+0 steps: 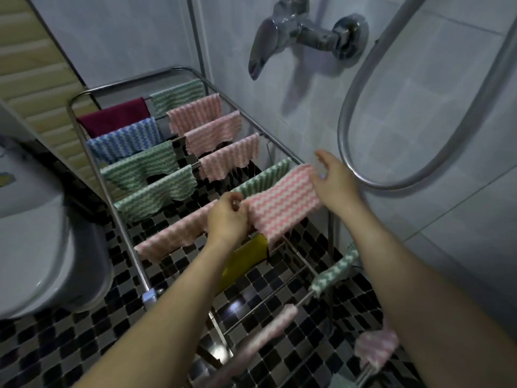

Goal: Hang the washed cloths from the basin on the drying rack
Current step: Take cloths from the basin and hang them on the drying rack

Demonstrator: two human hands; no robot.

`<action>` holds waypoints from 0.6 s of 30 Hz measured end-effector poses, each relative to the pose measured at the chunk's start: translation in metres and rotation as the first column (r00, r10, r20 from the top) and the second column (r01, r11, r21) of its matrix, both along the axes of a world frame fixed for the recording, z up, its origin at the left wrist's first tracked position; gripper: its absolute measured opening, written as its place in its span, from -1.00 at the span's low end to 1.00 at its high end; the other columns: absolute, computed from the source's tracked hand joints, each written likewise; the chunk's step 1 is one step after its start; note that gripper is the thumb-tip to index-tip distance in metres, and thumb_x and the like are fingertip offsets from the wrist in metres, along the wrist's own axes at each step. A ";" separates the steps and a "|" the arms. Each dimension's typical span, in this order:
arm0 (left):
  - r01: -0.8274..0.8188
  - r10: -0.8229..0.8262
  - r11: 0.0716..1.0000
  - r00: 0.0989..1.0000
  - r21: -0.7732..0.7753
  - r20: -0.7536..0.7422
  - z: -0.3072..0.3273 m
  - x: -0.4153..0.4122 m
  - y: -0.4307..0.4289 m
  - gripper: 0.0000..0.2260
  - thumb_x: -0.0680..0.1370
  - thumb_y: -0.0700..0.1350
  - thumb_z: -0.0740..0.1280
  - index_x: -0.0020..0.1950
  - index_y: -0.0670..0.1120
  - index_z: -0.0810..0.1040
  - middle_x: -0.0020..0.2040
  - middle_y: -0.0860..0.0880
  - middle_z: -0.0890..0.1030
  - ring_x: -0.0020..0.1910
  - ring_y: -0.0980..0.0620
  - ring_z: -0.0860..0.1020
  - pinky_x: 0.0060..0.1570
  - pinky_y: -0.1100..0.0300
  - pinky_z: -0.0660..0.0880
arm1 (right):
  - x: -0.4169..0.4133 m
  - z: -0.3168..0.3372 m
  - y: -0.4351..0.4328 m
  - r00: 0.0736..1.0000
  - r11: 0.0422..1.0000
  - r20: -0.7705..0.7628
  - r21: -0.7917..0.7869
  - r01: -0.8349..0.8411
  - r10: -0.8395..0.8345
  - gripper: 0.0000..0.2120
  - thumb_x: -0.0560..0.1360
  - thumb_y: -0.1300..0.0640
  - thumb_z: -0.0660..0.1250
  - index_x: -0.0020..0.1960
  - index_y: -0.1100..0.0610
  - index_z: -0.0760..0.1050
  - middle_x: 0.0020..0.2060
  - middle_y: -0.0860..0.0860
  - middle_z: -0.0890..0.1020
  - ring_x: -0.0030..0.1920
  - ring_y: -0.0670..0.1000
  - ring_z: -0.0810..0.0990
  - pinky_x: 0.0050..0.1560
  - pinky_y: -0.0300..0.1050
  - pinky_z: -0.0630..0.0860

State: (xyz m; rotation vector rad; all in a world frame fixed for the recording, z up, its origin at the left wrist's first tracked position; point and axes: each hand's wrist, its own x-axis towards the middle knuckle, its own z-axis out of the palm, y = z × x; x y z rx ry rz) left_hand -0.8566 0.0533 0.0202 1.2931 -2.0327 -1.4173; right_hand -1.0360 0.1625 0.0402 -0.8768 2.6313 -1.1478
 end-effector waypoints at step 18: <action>0.450 -0.291 0.785 0.875 -0.427 0.386 -0.034 0.006 0.030 -0.79 0.60 0.01 0.25 0.16 0.06 0.62 0.05 -0.03 0.61 0.03 -0.06 0.54 -0.04 0.01 0.54 | -0.005 -0.058 0.018 0.915 0.923 0.224 0.275 0.271 -0.335 -0.61 0.46 -0.12 0.31 -0.13 0.21 0.65 -0.28 0.11 0.69 -0.25 0.11 0.65 -0.28 -0.16 0.48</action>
